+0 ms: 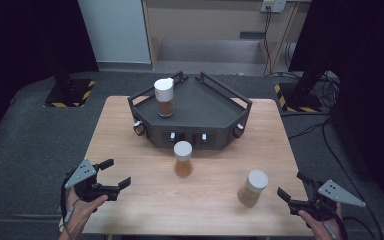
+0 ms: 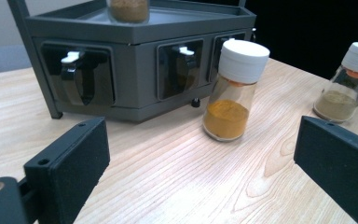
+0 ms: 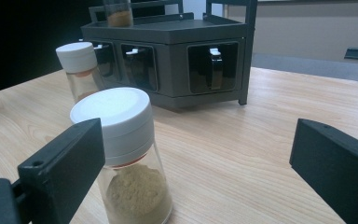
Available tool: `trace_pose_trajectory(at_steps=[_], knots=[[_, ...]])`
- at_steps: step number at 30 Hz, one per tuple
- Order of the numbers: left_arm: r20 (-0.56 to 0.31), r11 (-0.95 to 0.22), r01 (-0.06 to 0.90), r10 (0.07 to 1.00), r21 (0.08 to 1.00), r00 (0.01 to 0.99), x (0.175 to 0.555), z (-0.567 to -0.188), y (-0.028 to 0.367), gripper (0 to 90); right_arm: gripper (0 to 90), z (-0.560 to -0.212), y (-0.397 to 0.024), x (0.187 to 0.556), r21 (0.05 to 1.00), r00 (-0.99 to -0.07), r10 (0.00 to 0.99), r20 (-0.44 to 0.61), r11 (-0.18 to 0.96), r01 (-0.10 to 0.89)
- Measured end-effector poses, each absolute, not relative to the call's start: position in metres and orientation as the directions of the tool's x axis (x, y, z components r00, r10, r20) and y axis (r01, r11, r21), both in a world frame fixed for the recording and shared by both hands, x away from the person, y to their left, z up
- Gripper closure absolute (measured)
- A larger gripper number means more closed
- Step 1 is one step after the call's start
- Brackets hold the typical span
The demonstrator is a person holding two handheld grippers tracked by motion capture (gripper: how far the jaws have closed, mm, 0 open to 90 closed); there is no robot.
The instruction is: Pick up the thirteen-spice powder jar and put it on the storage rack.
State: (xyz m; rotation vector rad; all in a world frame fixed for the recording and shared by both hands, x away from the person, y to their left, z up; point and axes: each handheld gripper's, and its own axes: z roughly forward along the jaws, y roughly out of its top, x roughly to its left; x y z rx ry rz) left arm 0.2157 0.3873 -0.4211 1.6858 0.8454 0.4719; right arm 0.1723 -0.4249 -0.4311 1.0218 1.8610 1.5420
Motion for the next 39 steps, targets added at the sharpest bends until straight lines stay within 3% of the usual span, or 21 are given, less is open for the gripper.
trace_pose_trajectory(at_steps=[17, 39], knots=[[-0.058, -0.178, 0.290, 0.756, 0.940, 0.652, 0.2129, -0.4262, 0.3819, 2.3, 3.7, -0.4318, -0.4255, 0.1728, 0.971, -0.583, 0.808, 0.086, 0.062, 0.229], [-0.102, -0.129, 0.292, 0.744, 0.948, 0.661, 0.2148, -0.4312, 0.3877, 2.4, 3.8, -0.4320, -0.4251, 0.1725, 0.971, -0.583, 0.809, 0.079, 0.070, 0.228]])
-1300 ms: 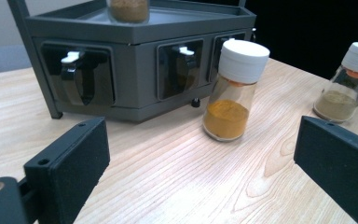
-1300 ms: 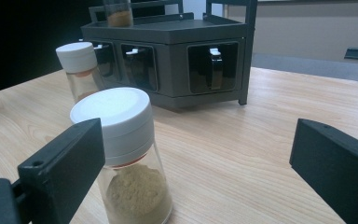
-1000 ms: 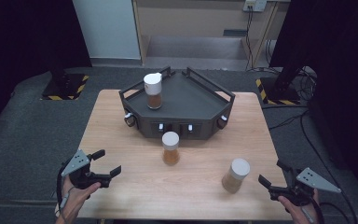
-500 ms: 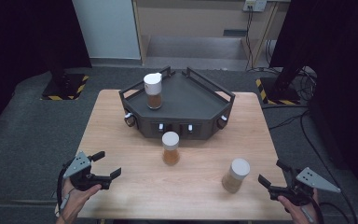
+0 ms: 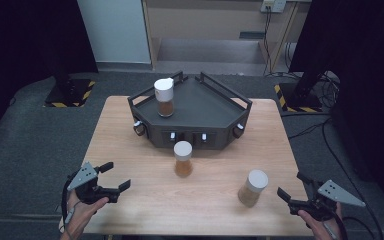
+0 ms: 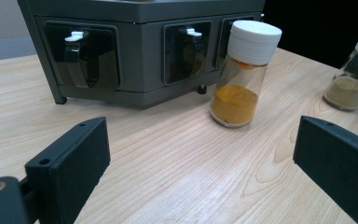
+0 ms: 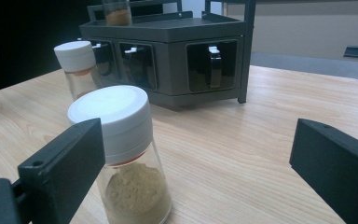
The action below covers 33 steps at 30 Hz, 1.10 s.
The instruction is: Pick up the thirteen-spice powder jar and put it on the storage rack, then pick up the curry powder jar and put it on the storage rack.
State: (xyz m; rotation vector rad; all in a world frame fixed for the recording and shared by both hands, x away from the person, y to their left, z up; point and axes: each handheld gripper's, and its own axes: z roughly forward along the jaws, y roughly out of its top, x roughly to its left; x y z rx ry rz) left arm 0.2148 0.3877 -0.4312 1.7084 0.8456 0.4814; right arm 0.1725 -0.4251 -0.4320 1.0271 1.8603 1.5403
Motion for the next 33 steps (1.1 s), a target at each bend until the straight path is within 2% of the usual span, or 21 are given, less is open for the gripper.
trace_pose_trajectory(at_steps=[11, 14, 18, 25, 33], knots=[[-0.119, -0.101, 0.289, 0.747, 0.952, 0.654, 0.213, -0.434, 0.391, 2.4, 3.0, -0.428, -0.425, 0.179, 0.978, -0.607, 0.788, 0.106, 0.027, 0.205], [-0.126, -0.094, 0.292, 0.748, 0.952, 0.652, 0.214, -0.434, 0.391, 2.4, 2.8, -0.416, -0.421, 0.181, 0.981, -0.619, 0.781, 0.079, 0.048, 0.185], [-0.126, -0.093, 0.290, 0.748, 0.952, 0.652, 0.213, -0.435, 0.392, 2.4, 2.1, -0.404, -0.422, 0.188, 0.985, -0.642, 0.760, 0.102, 0.012, 0.171], [-0.120, -0.102, 0.291, 0.746, 0.951, 0.655, 0.214, -0.434, 0.391, 2.4, 0.8, -0.376, -0.418, 0.209, 0.983, -0.676, 0.728, 0.111, 0.019, 0.181], [-0.121, -0.103, 0.293, 0.746, 0.950, 0.655, 0.214, -0.434, 0.391, 2.4, 0.9, -0.339, -0.399, 0.243, 0.977, -0.738, 0.671, 0.078, 0.096, 0.190]])
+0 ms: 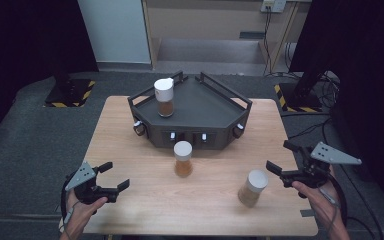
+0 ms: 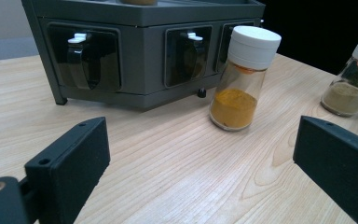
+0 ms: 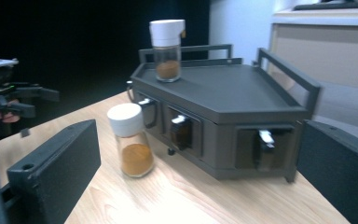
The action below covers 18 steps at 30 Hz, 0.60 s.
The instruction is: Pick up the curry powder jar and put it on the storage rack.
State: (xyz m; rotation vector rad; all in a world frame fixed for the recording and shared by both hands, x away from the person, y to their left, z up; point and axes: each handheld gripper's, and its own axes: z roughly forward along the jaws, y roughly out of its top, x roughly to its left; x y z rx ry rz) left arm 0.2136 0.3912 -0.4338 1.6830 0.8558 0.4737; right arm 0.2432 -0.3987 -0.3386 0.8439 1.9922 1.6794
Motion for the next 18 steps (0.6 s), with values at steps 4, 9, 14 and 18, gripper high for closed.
trace_pose_trajectory(at_steps=[4, 9, 14, 18], knots=[[-0.119, -0.107, 0.293, 0.744, 0.950, 0.658, 0.214, -0.434, 0.391, 2.4, 0.9, -0.320, -0.384, 0.262, 0.968, -0.764, 0.643, 0.058, 0.152, 0.201], [-0.122, -0.108, 0.299, 0.747, 0.948, 0.653, 0.214, -0.434, 0.391, 2.5, 1.0, -0.302, -0.364, 0.283, 0.952, -0.791, 0.612, 0.025, 0.227, 0.205], [-0.124, -0.105, 0.300, 0.747, 0.948, 0.653, 0.214, -0.434, 0.392, 2.5, 1.2, -0.293, -0.348, 0.298, 0.938, -0.811, 0.585, 0.008, 0.277, 0.209], [-0.125, -0.105, 0.301, 0.746, 0.948, 0.654, 0.214, -0.434, 0.392, 2.5, 1.5, -0.282, -0.325, 0.313, 0.913, -0.837, 0.545, -0.039, 0.359, 0.191]])
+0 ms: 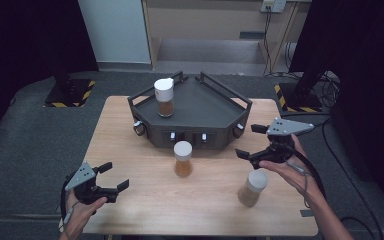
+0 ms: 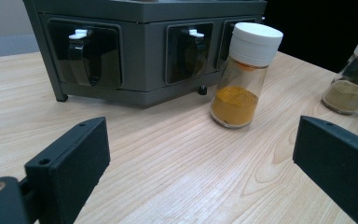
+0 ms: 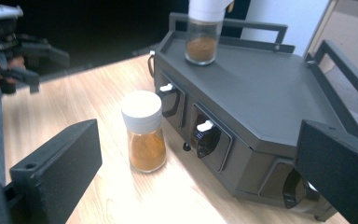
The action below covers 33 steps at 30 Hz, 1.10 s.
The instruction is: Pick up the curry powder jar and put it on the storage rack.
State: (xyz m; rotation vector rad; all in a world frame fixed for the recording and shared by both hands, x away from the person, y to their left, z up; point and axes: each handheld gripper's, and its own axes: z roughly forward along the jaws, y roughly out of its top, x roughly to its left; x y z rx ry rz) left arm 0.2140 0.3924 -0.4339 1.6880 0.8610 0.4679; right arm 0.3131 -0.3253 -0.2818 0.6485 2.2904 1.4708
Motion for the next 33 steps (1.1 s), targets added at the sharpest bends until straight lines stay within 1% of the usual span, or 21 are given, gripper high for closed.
trace_pose_trajectory(at_steps=[7, 12, 33], knots=[[-0.129, -0.099, 0.302, 0.748, 0.948, 0.651, 0.213, -0.435, 0.394, 2.5, 1.9, -0.276, -0.305, 0.329, 0.887, -0.859, 0.509, -0.060, 0.422, 0.187], [-0.133, -0.094, 0.303, 0.750, 0.948, 0.648, 0.213, -0.435, 0.395, 2.6, 2.4, -0.271, -0.294, 0.340, 0.878, -0.872, 0.485, -0.069, 0.444, 0.177], [-0.135, -0.094, 0.307, 0.751, 0.947, 0.647, 0.212, -0.435, 0.396, 2.6, 3.0, -0.279, -0.233, 0.389, 0.849, -0.923, 0.383, -0.024, 0.495, 0.183]])
